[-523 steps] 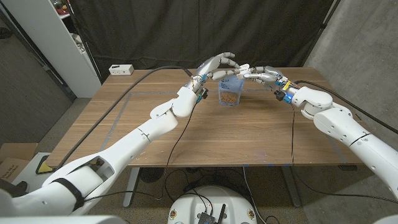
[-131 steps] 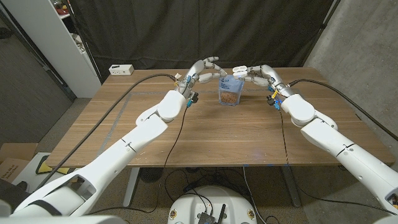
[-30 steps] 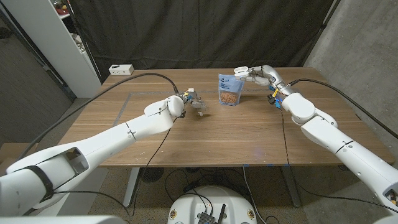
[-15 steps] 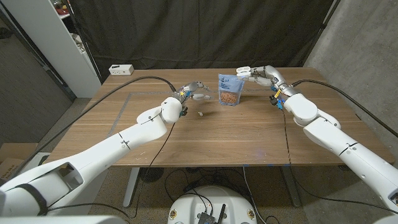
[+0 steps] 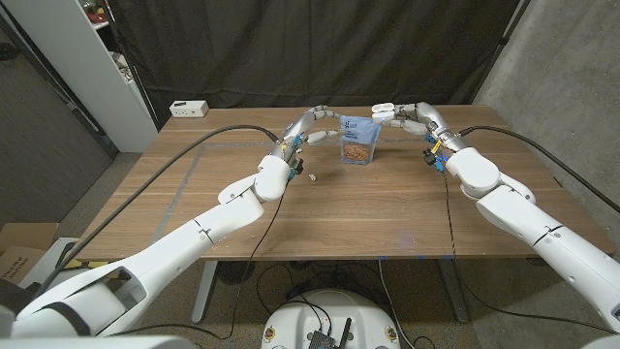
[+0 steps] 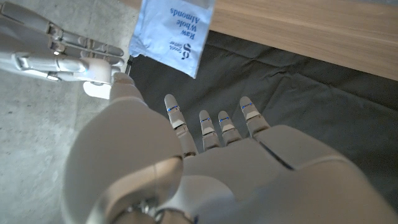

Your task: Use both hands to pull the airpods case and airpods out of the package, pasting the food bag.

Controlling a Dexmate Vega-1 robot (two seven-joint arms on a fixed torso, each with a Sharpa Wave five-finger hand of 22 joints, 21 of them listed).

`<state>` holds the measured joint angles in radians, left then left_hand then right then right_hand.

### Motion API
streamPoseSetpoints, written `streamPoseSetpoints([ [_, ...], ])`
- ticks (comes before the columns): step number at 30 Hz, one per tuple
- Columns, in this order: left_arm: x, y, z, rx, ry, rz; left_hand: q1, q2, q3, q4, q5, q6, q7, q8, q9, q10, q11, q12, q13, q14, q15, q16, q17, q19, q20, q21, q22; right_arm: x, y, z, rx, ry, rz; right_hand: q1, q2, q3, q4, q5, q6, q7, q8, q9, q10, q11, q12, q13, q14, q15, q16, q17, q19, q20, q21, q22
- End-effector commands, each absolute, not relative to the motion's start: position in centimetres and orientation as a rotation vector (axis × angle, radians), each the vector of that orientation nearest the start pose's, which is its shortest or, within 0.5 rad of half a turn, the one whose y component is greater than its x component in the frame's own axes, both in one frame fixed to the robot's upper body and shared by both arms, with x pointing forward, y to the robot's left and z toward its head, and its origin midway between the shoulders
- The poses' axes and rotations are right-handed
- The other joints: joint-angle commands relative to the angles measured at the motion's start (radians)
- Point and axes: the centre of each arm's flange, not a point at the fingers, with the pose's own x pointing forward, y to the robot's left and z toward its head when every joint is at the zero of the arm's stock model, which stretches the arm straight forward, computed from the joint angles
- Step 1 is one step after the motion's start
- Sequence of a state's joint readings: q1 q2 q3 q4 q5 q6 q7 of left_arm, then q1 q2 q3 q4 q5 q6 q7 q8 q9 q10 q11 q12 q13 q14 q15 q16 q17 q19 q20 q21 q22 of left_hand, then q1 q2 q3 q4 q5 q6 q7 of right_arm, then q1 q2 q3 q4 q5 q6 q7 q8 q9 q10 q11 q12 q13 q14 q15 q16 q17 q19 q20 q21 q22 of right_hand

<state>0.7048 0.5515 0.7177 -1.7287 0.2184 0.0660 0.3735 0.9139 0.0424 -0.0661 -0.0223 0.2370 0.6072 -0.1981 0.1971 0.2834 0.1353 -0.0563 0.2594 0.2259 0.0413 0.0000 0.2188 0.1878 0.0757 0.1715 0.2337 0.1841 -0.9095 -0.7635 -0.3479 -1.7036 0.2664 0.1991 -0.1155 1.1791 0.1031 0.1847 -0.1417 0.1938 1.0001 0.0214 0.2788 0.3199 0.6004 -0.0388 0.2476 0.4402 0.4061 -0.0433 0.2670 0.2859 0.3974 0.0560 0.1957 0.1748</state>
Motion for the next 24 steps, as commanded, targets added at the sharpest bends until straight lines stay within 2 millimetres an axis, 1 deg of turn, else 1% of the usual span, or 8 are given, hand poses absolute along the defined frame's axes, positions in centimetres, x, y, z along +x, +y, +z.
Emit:
streamPoseSetpoints([
  [1, 58.8, 7.7, 6.0, 0.683, -0.986, -0.185, 0.009, 0.004, -0.002, 0.001, 0.008, 0.033, 0.015, 0.017, -0.001, 0.007, 0.002, 0.011, 0.007, 0.000, 0.001, -0.006, 0.004, 0.005, 0.010, 0.006, 0.005, 56.6, -27.5, 5.4, -0.479, -0.832, 0.209, 0.026, 0.014, 0.005, -0.008, -0.002, 0.035, -0.027, 0.017, 0.195, -0.008, -0.001, -0.003, -0.001, -0.008, -0.077, 0.001, 0.005, -0.005, -0.002, -0.001, 0.001],
  [5, 59.2, 6.9, 6.2, 0.673, -0.993, -0.213, 0.010, 0.007, -0.003, 0.000, 0.011, 0.064, 0.024, 0.027, -0.005, 0.007, 0.005, 0.011, 0.009, -0.005, 0.002, -0.009, 0.005, 0.005, 0.014, 0.004, 0.005, 56.5, -27.2, 5.5, -0.473, -0.840, 0.238, 0.035, 0.015, 0.007, -0.012, -0.005, 0.033, -0.017, 0.018, 0.199, -0.012, 0.001, -0.005, -0.001, -0.013, -0.074, 0.000, 0.005, -0.008, -0.005, -0.001, 0.002],
  [11, 59.8, 6.0, 6.4, 0.669, -0.993, -0.229, 0.030, 0.012, 0.001, -0.009, 0.018, 0.090, 0.016, 0.033, -0.010, 0.006, -0.004, 0.012, 0.012, -0.007, 0.004, -0.012, 0.006, 0.006, 0.015, 0.002, 0.006, 56.6, -26.6, 5.6, -0.460, -0.833, 0.294, 0.034, 0.022, 0.006, -0.006, -0.009, 0.036, -0.024, 0.017, 0.199, -0.012, 0.002, -0.005, -0.001, -0.015, -0.074, 0.003, 0.008, -0.011, -0.008, -0.001, 0.002],
  [14, 60.2, 5.9, 6.4, 0.670, -0.987, -0.235, 0.042, 0.017, 0.005, -0.014, 0.022, 0.107, 0.018, 0.038, -0.013, 0.005, -0.007, 0.012, 0.013, -0.006, 0.005, -0.013, 0.006, 0.006, 0.016, 0.000, 0.006, 56.6, -26.2, 5.6, -0.462, -0.834, 0.315, 0.034, 0.025, 0.005, -0.005, -0.010, 0.041, -0.016, 0.018, 0.198, -0.013, 0.005, -0.006, -0.001, -0.018, -0.073, 0.004, 0.010, -0.013, -0.009, -0.001, 0.002],
  [18, 60.6, 5.8, 6.3, 0.662, -0.979, -0.246, 0.052, 0.021, 0.007, -0.019, 0.026, 0.116, 0.016, 0.038, -0.015, 0.004, -0.012, 0.012, 0.014, -0.008, 0.003, -0.014, 0.006, 0.006, 0.014, -0.001, 0.006, 56.7, -25.6, 5.8, -0.463, -0.837, 0.338, 0.035, 0.027, 0.005, -0.004, -0.011, 0.041, -0.020, 0.017, 0.199, -0.014, 0.007, -0.006, -0.001, -0.019, -0.070, 0.005, 0.011, -0.015, -0.010, -0.001, 0.002],
  [21, 60.8, 5.7, 6.3, 0.665, -0.976, -0.255, 0.059, 0.023, 0.008, -0.022, 0.029, 0.131, 0.022, 0.042, -0.018, 0.004, -0.016, 0.011, 0.015, -0.009, 0.002, -0.014, 0.007, 0.006, 0.016, -0.002, 0.006, 56.7, -25.3, 6.1, -0.466, -0.840, 0.347, 0.035, 0.029, 0.004, -0.003, -0.011, 0.043, -0.022, 0.017, 0.199, -0.014, 0.008, -0.007, -0.002, -0.021, -0.067, 0.006, 0.012, -0.017, -0.011, -0.001, 0.002],
  [23, 60.9, 5.7, 6.3, 0.662, -0.973, -0.265, 0.060, 0.024, 0.008, -0.022, 0.031, 0.135, 0.024, 0.043, -0.019, 0.003, -0.016, 0.011, 0.015, -0.009, 0.003, -0.015, 0.007, 0.006, 0.017, -0.003, 0.006, 56.8, -25.1, 6.2, -0.468, -0.841, 0.352, 0.038, 0.029, 0.005, -0.004, -0.011, 0.041, -0.015, 0.017, 0.201, -0.014, 0.012, -0.006, -0.001, -0.022, -0.068, 0.007, 0.013, -0.018, -0.014, 0.000, 0.002],
  [24, 61.0, 5.7, 6.3, 0.661, -0.973, -0.270, 0.063, 0.025, 0.007, -0.023, 0.032, 0.147, 0.021, 0.046, -0.020, 0.003, -0.023, 0.011, 0.015, -0.009, 0.002, -0.015, 0.007, 0.005, 0.017, -0.004, 0.007, 56.8, -25.0, 6.2, -0.469, -0.841, 0.354, 0.039, 0.030, 0.005, -0.004, -0.011, 0.042, -0.020, 0.017, 0.202, -0.014, 0.013, -0.007, -0.001, -0.023, -0.068, 0.007, 0.014, -0.018, -0.013, 0.000, 0.002],
])
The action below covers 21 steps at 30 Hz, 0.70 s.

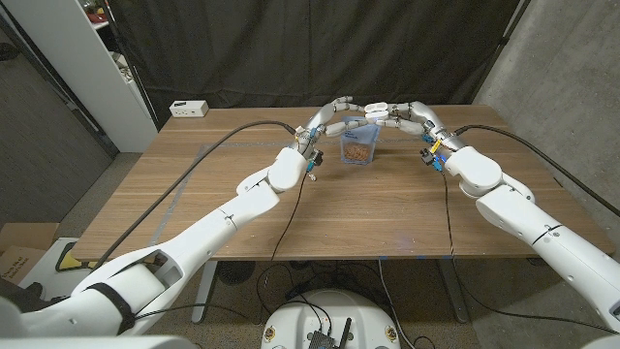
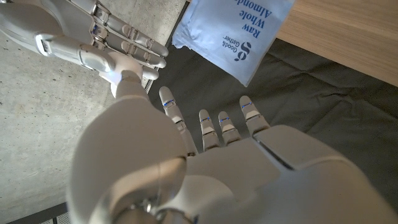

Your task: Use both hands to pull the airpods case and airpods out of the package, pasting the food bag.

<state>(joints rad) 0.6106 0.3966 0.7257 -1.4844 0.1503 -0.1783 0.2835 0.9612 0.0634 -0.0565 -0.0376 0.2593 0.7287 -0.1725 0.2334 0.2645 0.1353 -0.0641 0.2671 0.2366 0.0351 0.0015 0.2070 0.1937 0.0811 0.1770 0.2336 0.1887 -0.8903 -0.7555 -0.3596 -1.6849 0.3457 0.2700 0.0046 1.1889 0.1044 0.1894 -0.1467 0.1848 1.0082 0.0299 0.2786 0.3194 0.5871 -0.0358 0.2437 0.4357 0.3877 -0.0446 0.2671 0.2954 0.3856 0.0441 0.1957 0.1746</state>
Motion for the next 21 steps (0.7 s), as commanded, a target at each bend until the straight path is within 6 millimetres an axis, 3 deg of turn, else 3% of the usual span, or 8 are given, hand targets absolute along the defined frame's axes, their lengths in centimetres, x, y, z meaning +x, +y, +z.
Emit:
streamPoseSetpoints([
  [1, 61.0, 5.7, 6.3, 0.660, -0.972, -0.276, 0.016, 0.003, -0.003, -0.008, 0.011, 0.028, -0.004, 0.009, -0.002, 0.003, -0.019, 0.004, 0.005, -0.003, 0.000, -0.003, 0.002, -0.001, 0.011, -0.004, 0.002, 56.9, -24.9, 6.3, -0.469, -0.841, 0.356, 0.022, 0.031, -0.003, 0.007, -0.003, 0.041, -0.038, 0.019, 0.202, 0.002, 0.009, -0.001, 0.004, -0.003, -0.067, 0.010, 0.006, -0.006, -0.001, 0.000, 0.002],
  [3, 61.1, 5.7, 6.3, 0.659, -0.972, -0.280, 0.018, 0.003, -0.005, -0.009, 0.012, 0.044, 0.006, 0.014, -0.004, 0.002, -0.018, 0.003, 0.005, -0.004, -0.001, -0.003, 0.002, -0.002, 0.012, -0.005, 0.002, 56.9, -24.8, 6.3, -0.467, -0.841, 0.358, 0.020, 0.031, -0.005, 0.008, -0.003, 0.041, -0.037, 0.018, 0.201, 0.002, 0.009, -0.001, 0.004, -0.003, -0.067, 0.011, 0.007, -0.006, 0.000, 0.001, 0.003],
  [5, 61.1, 5.7, 6.3, 0.656, -0.973, -0.283, 0.021, 0.003, -0.007, -0.010, 0.015, 0.069, -0.007, 0.020, -0.007, 0.007, -0.027, 0.005, 0.006, -0.003, -0.003, -0.003, 0.002, -0.001, 0.010, -0.006, 0.002, 57.0, -24.8, 6.3, -0.467, -0.841, 0.358, 0.012, 0.035, -0.008, 0.014, -0.003, 0.043, -0.055, 0.017, 0.199, 0.004, 0.007, -0.001, 0.003, -0.003, -0.068, 0.013, 0.010, -0.007, -0.001, 0.001, 0.003],
  [6, 61.1, 5.7, 6.3, 0.654, -0.972, -0.283, 0.022, 0.002, -0.007, -0.011, 0.016, 0.070, -0.006, 0.019, -0.008, 0.006, -0.025, 0.005, 0.006, -0.004, -0.002, -0.003, 0.003, -0.001, 0.012, -0.007, 0.002, 57.0, -24.7, 6.4, -0.469, -0.840, 0.360, -0.009, 0.041, -0.015, 0.029, -0.004, 0.044, -0.077, 0.014, 0.196, 0.007, 0.003, -0.001, 0.002, -0.003, -0.070, 0.018, 0.014, -0.008, -0.002, 0.002, 0.003],
  [12, 60.8, 5.9, 6.4, 0.649, -0.979, -0.294, 0.028, 0.003, -0.009, -0.014, 0.020, 0.088, -0.005, 0.021, -0.011, 0.009, -0.029, 0.006, 0.007, -0.002, -0.007, -0.002, 0.003, -0.001, 0.010, -0.008, 0.002, 57.2, -24.8, 6.3, -0.468, -0.834, 0.353, -0.052, 0.048, -0.031, 0.055, -0.006, 0.052, -0.119, 0.011, 0.188, 0.021, -0.014, 0.002, 0.000, 0.004, -0.074, 0.031, 0.025, -0.004, 0.003, 0.006, 0.004],
  [21, 59.8, 6.9, 6.4, 0.657, -0.992, -0.273, 0.040, 0.006, -0.011, -0.019, 0.024, 0.105, 0.002, 0.019, -0.017, 0.013, -0.038, 0.007, 0.008, 0.005, -0.021, -0.001, 0.003, 0.001, 0.001, -0.009, 0.003, 57.2, -25.0, 6.1, -0.467, -0.827, 0.334, -0.076, 0.044, -0.042, 0.066, -0.006, 0.061, -0.130, 0.011, 0.180, 0.035, -0.020, 0.003, -0.004, 0.013, -0.072, 0.041, 0.030, 0.008, 0.014, 0.011, 0.004],
])
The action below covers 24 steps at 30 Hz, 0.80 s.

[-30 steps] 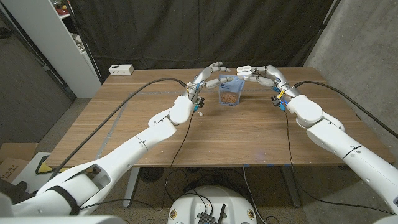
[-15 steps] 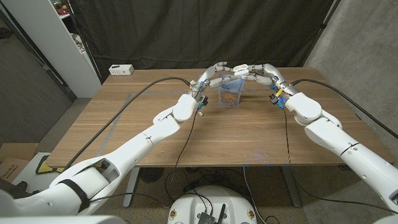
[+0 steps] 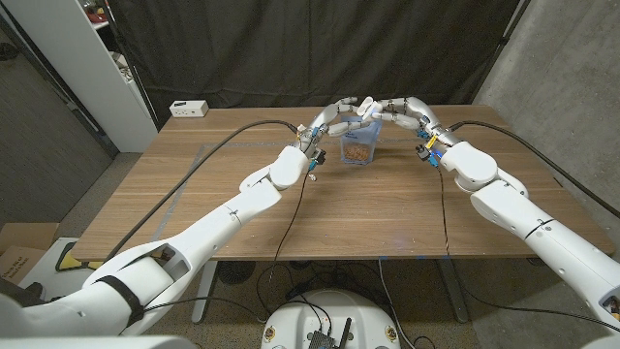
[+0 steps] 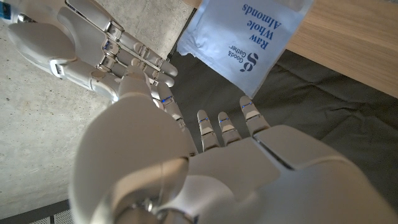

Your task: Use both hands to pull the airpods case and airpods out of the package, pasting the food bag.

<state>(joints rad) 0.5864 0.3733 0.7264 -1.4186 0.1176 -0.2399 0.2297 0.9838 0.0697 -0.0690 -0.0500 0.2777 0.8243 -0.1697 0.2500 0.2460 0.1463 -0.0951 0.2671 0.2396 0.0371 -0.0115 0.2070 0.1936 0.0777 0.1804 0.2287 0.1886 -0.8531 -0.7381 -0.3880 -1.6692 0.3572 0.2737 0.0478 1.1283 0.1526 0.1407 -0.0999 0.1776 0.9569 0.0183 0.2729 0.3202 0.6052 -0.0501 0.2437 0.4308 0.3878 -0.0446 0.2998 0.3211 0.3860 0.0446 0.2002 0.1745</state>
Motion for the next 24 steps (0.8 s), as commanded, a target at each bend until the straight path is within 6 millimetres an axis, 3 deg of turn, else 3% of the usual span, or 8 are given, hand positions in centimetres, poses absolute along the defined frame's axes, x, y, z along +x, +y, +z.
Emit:
streamPoseSetpoints([
  [1, 59.7, 7.1, 6.5, 0.660, -0.992, -0.272, 0.020, 0.001, 0.002, -0.007, 0.006, 0.008, 0.000, 0.001, 0.001, 0.003, -0.007, 0.007, 0.005, 0.005, -0.011, 0.000, 0.003, 0.004, -0.004, -0.004, 0.003, 57.2, -25.0, 6.1, -0.468, -0.826, 0.333, -0.018, -0.005, 0.005, 0.020, 0.001, 0.114, -0.120, 0.017, 0.179, 0.019, -0.007, 0.004, 0.000, 0.014, -0.072, 0.009, 0.005, 0.009, 0.015, 0.007, 0.004],
  [9, 58.9, 8.2, 6.5, 0.682, -0.981, -0.257, 0.060, 0.018, 0.020, -0.028, 0.008, 0.002, 0.011, -0.008, -0.003, 0.009, -0.003, 0.008, 0.004, 0.006, -0.024, -0.003, -0.001, 0.008, -0.019, -0.005, 0.004, 57.2, -25.1, 6.1, -0.463, -0.826, 0.322, -0.036, -0.009, -0.004, 0.027, 0.000, 0.120, -0.131, 0.017, 0.172, 0.030, -0.014, 0.005, -0.003, 0.021, -0.072, 0.015, 0.008, 0.016, 0.022, 0.009, 0.004],
  [18, 59.1, 8.1, 6.3, 0.658, -0.983, -0.254, 0.059, 0.023, 0.020, -0.027, 0.002, 0.001, 0.022, -0.013, -0.005, 0.010, 0.001, 0.007, 0.004, 0.011, -0.015, -0.001, 0.000, 0.007, -0.008, -0.006, 0.004, 56.9, -24.4, 6.4, -0.465, -0.835, 0.350, -0.055, -0.008, -0.010, 0.035, -0.001, 0.119, -0.150, 0.014, 0.166, 0.035, -0.024, 0.005, -0.006, 0.023, -0.073, 0.020, 0.013, 0.018, 0.023, 0.009, 0.004],
  [21, 59.1, 8.0, 6.3, 0.660, -0.983, -0.267, 0.052, 0.021, 0.015, -0.023, 0.001, -0.010, 0.032, -0.019, -0.006, 0.005, 0.019, 0.005, 0.004, 0.011, -0.006, -0.002, 0.001, 0.006, 0.000, -0.007, 0.004, 56.9, -24.3, 6.4, -0.468, -0.835, 0.350, -0.075, -0.007, -0.016, 0.045, -0.002, 0.121, -0.172, 0.014, 0.161, 0.041, -0.029, 0.005, -0.009, 0.027, -0.075, 0.024, 0.016, 0.021, 0.027, 0.009, 0.004],
  [24, 59.0, 8.1, 6.3, 0.671, -0.974, -0.274, 0.044, 0.013, 0.006, -0.020, 0.002, -0.027, 0.053, -0.025, -0.004, 0.001, 0.029, 0.003, 0.005, 0.005, 0.003, -0.003, 0.002, 0.003, 0.009, -0.008, 0.004, 57.0, -24.5, 6.4, -0.470, -0.832, 0.342, -0.084, -0.008, -0.019, 0.049, -0.001, 0.123, -0.174, 0.014, 0.158, 0.046, -0.030, 0.005, -0.010, 0.030, -0.075, 0.026, 0.017, 0.022, 0.028, 0.009, 0.004],
])
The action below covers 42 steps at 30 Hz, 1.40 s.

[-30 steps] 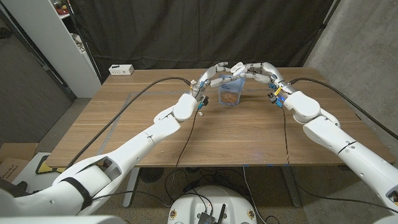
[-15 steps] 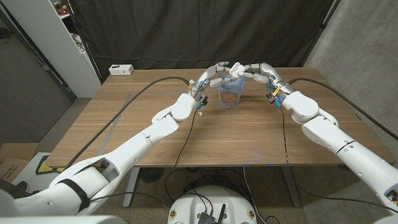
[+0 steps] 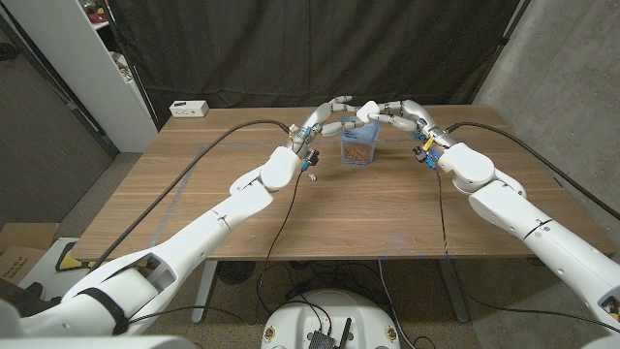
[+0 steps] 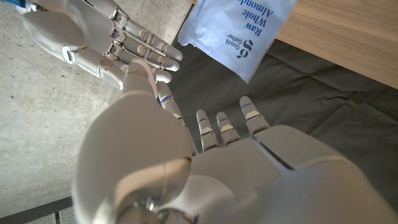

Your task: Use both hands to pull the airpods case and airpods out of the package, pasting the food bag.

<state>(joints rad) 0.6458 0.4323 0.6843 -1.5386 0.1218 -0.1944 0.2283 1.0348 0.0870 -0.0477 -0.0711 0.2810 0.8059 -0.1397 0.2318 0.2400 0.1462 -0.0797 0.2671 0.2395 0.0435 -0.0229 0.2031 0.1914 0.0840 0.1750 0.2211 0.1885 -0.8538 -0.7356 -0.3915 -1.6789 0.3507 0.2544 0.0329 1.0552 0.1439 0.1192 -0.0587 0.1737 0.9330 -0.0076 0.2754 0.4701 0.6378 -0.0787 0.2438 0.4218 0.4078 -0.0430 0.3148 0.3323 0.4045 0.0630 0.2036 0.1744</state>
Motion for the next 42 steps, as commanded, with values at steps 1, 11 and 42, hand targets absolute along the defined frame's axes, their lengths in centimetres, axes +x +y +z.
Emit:
streamPoseSetpoints([
  [1, 59.0, 8.2, 6.3, 0.675, -0.969, -0.278, -0.010, -0.006, -0.018, 0.003, 0.000, -0.011, 0.029, -0.008, 0.003, -0.001, 0.018, 0.003, 0.005, -0.003, 0.017, 0.000, 0.005, -0.004, 0.016, -0.001, 0.004, 57.0, -24.6, 6.4, -0.469, -0.832, 0.339, -0.009, 0.001, 0.003, 0.007, 0.003, 0.147, -0.149, 0.012, 0.008, 0.012, -0.002, 0.005, -0.001, 0.009, -0.076, 0.011, 0.006, 0.004, 0.010, 0.006, 0.004],
  [11, 58.3, 8.8, 6.5, 0.730, -0.929, -0.301, -0.051, -0.026, -0.052, 0.023, 0.008, 0.012, 0.123, -0.004, 0.002, 0.007, 0.035, 0.004, 0.004, -0.013, 0.009, -0.001, 0.009, -0.009, 0.002, -0.004, 0.005, 56.9, -25.4, 6.2, -0.459, -0.837, 0.321, 0.014, -0.001, 0.011, -0.015, 0.007, 0.142, -0.114, 0.009, 0.000, 0.007, 0.005, 0.000, -0.005, 0.006, -0.076, 0.011, 0.006, 0.004, 0.007, 0.004, 0.004],
  [42, 59.4, 7.2, 6.0, 0.612, -0.937, -0.350, -0.061, 0.005, -0.064, 0.038, 0.021, 0.044, 0.114, 0.001, 0.008, 0.037, 0.041, 0.007, -0.005, 0.012, 0.016, 0.007, 0.010, 0.003, 0.011, 0.000, 0.007, 56.7, -24.6, 5.2, -0.448, -0.837, 0.359, -0.036, -0.001, -0.004, 0.003, 0.008, 0.156, -0.175, 0.014, -0.019, 0.026, -0.009, 0.005, -0.007, 0.014, -0.079, 0.015, 0.010, 0.011, 0.015, 0.004, 0.004],
])
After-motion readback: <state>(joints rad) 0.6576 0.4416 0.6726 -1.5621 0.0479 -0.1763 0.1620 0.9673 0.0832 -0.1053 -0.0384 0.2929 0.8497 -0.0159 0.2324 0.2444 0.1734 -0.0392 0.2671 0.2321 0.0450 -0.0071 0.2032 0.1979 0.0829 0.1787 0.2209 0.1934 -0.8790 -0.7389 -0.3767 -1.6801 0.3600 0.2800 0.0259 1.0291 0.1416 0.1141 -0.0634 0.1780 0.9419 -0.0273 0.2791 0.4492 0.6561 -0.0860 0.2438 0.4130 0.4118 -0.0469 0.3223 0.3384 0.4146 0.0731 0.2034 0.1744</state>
